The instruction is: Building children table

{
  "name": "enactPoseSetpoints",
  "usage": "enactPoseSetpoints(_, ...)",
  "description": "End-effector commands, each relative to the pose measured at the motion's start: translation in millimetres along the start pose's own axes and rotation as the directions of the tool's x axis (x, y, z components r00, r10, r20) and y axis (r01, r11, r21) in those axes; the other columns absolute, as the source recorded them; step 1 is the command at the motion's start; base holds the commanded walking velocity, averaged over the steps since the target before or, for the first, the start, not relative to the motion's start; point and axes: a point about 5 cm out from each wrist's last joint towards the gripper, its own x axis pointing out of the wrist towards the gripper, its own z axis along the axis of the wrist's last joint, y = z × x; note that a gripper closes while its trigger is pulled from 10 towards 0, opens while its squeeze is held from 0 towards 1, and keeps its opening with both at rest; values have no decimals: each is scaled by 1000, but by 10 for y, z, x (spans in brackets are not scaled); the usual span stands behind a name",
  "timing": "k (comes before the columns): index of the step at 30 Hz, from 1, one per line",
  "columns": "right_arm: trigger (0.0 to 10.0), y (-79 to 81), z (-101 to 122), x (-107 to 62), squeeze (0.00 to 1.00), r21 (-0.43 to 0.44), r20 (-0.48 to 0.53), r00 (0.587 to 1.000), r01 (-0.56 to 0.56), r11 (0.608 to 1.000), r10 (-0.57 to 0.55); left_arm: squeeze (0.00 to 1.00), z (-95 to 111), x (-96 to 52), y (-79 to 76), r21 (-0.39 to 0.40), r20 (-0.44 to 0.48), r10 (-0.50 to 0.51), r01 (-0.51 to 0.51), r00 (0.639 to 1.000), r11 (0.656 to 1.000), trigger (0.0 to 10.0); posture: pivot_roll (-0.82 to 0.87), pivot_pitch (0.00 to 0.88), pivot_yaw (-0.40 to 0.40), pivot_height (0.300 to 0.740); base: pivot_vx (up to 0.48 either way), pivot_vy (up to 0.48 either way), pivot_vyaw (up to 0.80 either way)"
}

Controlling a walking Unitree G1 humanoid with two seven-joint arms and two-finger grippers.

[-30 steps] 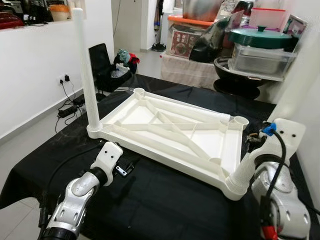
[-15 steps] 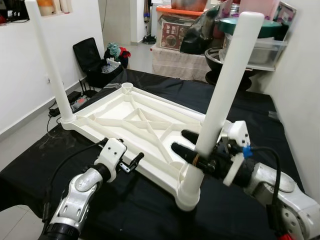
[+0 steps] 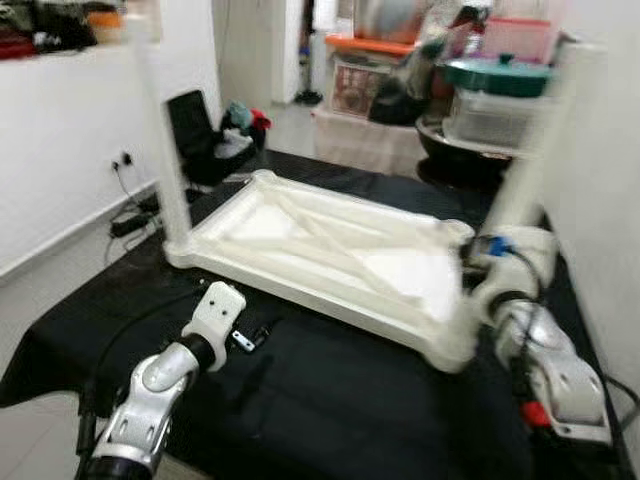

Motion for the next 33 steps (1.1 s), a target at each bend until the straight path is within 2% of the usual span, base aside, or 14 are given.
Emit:
enactPoseSetpoints(1,0,249,-179,-209,0,19,-85,985,-151,988,152,0,-14,17,-24,-6,-7,-19,19,1000,1000,10000,30,0,-72,740,0,0,0)
enactPoseSetpoints(4,0,510,-84,-352,0,37,-29,944,-328,944,329,0,-18,22,-37,-7,-9,-27,27,1000,1000,10000,30,0,-72,740,0,0,0)
enactPoseSetpoints(5,10000,710,23,-478,0,47,33,879,-477,878,475,0,-20,29,-52,-8,-9,-34,34,999,999,10000,25,0,-70,740,0,0,0)
enactPoseSetpoints(8,10000,969,286,-697,0,0,161,575,-813,583,802,0,14,76,-74,-13,2,-44,44,999,999,10000,25,0,-69,740,0,0,0)
enactPoseSetpoints(13,10000,932,326,-670,0,-11,175,551,-827,562,816,0,22,85,-71,-12,4,-43,43,999,999,10000,28,0,-72,740,0,0,0)
enactPoseSetpoints(14,10000,869,354,-605,702,-8,192,564,-817,576,803,0,19,81,-61,-12,3,-41,41,999,999,10000,31,0,-77,740,0,0,0)
enactPoseSetpoints(15,10000,830,397,-582,1000,4,211,567,-815,579,796,0,13,71,-53,-12,2,-38,38,999,999,10000,37,0,-83,740,0,0,0)
enactPoseSetpoints(18,10000,824,435,-614,1000,-12,209,519,-846,532,829,0,7,57,-47,-13,1,-34,34,999,999,10000,42,0,-87,740,0,0,0)
enactPoseSetpoints(19,10000,833,454,-675,0,-23,199,436,-893,449,878,0,1,39,-52,-16,2,-35,35,999,999,10000,45,0,-89,740,0,0,0)
enactPoseSetpoints(27,9137,868,333,-813,0,-70,112,224,-970,233,968,0,8,32,-57,-17,6,-40,40,999,999,10000,52,0,-92,740,0,0,0)
enactPoseSetpoints(28,9137,868,333,-813,0,-70,112,224,-970,233,968,0,8,32,-57,-17,6,-40,40,999,999,10000,52,0,-92,740,0,0,0)
enactPoseSetpoints(29,0,883,273,-742,0,-73,87,235,-968,242,968,0,11,36,-53,-14,6,-40,40,999,999,10000,56,0,-95,740,0,0,0)
enactPoseSetpoints(31,0,876,206,-569,0,-77,51,354,-931,357,934,0,13,37,-49,-13,6,-38,38,999,999,10000,58,0,-98,740,0,0,0)
enactPoseSetpoints(33,0,741,65,-181,0,-115,-50,683,-729,675,729,0,7,29,-38,-12,3,-29,29,1000,1000,10000,55,0,-98,740,0,0,0)
